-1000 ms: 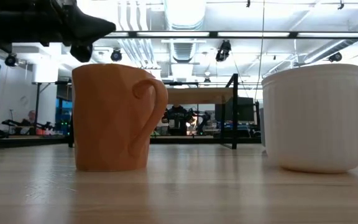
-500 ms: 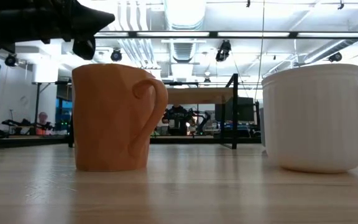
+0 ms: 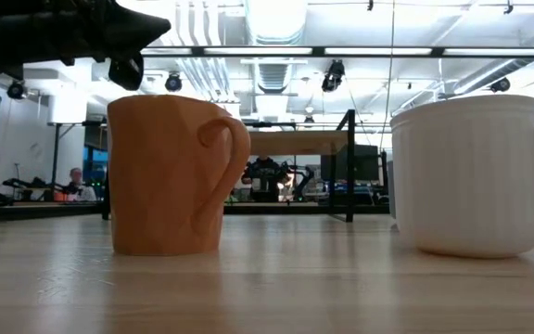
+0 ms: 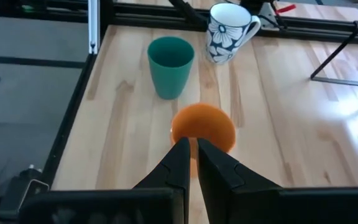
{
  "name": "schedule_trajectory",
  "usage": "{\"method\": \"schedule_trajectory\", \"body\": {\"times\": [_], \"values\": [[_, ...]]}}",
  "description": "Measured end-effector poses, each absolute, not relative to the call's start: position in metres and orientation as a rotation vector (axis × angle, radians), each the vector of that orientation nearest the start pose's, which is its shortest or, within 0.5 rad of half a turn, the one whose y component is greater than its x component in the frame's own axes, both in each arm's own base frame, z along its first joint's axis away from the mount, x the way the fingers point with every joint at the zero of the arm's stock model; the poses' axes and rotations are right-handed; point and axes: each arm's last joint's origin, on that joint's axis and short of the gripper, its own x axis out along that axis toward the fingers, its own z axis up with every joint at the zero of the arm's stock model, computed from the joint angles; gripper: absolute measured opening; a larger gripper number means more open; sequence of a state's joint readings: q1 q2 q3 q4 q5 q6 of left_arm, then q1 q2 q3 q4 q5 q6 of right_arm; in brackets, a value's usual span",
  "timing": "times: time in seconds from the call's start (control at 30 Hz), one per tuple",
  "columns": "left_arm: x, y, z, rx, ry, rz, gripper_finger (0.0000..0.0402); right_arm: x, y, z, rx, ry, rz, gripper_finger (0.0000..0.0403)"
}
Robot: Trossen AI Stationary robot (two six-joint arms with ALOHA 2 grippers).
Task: Stack small to large cups/mugs on shelf
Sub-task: Put the orange mug on the shelf
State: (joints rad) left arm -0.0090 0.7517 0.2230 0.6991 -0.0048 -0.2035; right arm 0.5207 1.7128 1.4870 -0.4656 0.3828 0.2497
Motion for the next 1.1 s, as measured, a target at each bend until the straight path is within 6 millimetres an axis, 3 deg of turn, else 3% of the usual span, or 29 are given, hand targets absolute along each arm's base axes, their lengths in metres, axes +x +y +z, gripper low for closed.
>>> {"method": "schedule_trajectory", "body": {"times": [0.53,1.1], "values": [[0.165,-0.001,0.228,-0.203,-0.169,-0.022,0.0,0.345,0.187,0.304,0.004,0.628,0.116,0.0031],[0.165,-0.001,0.227,-0.204,-0.162,-0.022,0.0,0.388,0.194,0.258,-0.002,0.559,0.12,0.0154]]}}
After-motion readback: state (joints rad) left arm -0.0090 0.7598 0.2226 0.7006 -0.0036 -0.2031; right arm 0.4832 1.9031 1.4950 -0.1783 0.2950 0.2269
